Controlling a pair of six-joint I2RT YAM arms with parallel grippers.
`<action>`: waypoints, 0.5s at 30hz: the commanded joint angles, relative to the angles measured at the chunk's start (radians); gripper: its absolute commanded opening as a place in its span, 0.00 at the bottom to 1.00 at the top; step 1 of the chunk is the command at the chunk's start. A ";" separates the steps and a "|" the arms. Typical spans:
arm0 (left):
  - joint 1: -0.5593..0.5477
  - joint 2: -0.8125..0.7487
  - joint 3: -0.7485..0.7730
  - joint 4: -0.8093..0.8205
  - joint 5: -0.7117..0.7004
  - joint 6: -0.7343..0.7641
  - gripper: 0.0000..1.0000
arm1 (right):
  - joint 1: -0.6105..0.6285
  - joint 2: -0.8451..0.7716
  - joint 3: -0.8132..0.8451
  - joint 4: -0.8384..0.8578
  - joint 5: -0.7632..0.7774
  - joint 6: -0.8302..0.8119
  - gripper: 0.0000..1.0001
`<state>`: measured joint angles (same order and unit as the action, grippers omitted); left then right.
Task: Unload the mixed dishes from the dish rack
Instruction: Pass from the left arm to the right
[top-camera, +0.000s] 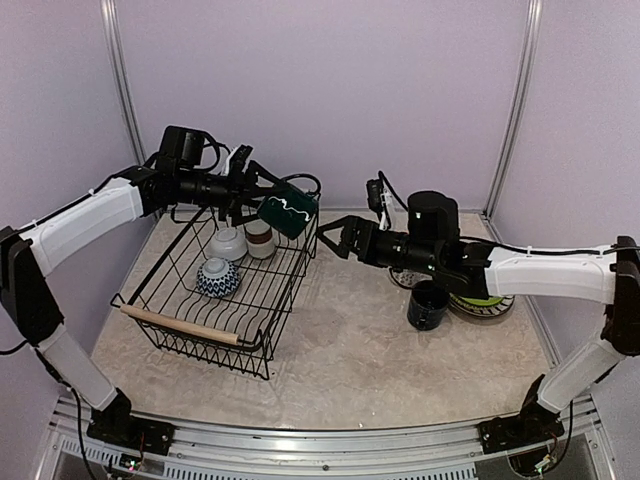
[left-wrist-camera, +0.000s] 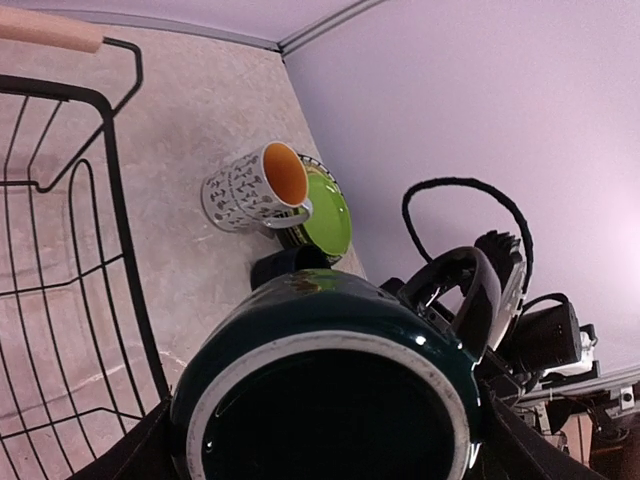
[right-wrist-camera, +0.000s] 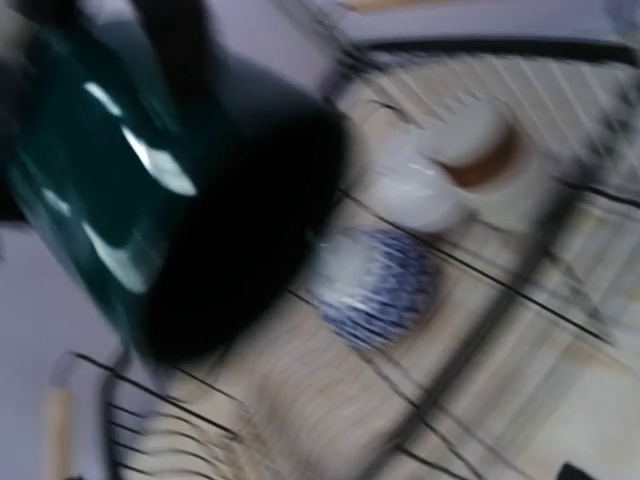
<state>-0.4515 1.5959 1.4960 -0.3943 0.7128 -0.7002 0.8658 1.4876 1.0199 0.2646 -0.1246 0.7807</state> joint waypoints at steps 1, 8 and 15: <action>-0.030 -0.042 -0.047 0.212 0.166 -0.024 0.34 | 0.011 0.062 0.018 0.321 -0.139 0.121 1.00; -0.031 -0.070 -0.185 0.384 0.216 -0.068 0.34 | 0.019 0.148 0.002 0.618 -0.201 0.229 0.95; -0.028 -0.081 -0.255 0.454 0.229 -0.088 0.34 | 0.028 0.216 -0.018 0.850 -0.188 0.324 0.72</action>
<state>-0.4782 1.5585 1.2564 -0.0551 0.8948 -0.7734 0.8783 1.6836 1.0199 0.9035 -0.3042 1.0370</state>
